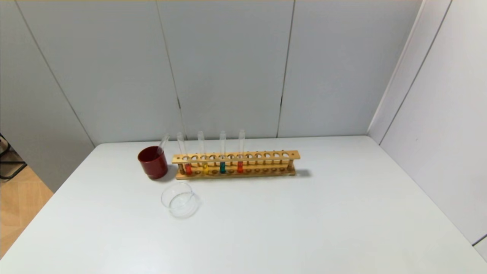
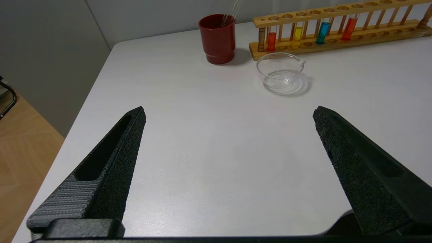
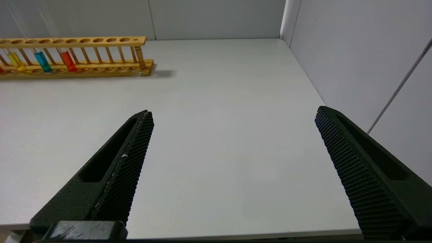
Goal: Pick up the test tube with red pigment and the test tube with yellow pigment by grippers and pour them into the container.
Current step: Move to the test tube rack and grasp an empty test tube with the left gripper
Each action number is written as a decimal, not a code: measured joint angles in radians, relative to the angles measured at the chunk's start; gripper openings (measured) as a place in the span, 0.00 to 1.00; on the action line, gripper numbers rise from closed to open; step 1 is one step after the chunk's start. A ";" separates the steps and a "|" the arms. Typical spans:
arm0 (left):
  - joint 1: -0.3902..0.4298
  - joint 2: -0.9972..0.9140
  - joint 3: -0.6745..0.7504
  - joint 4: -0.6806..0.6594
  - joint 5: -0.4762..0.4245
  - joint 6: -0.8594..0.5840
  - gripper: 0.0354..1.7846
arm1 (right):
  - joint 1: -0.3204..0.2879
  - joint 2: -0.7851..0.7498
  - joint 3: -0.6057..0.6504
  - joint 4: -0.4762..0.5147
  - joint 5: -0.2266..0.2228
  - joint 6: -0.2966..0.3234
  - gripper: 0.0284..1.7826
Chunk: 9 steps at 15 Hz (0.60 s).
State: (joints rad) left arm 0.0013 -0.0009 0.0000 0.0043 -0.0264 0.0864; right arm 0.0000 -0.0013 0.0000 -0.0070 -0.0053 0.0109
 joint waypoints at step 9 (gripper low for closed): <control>0.000 0.000 -0.013 0.001 -0.016 0.011 0.98 | 0.000 0.000 0.000 0.000 0.000 0.000 0.98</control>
State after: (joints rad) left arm 0.0013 -0.0009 -0.0128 0.0053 -0.0421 0.0977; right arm 0.0000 -0.0013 0.0000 -0.0066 -0.0057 0.0109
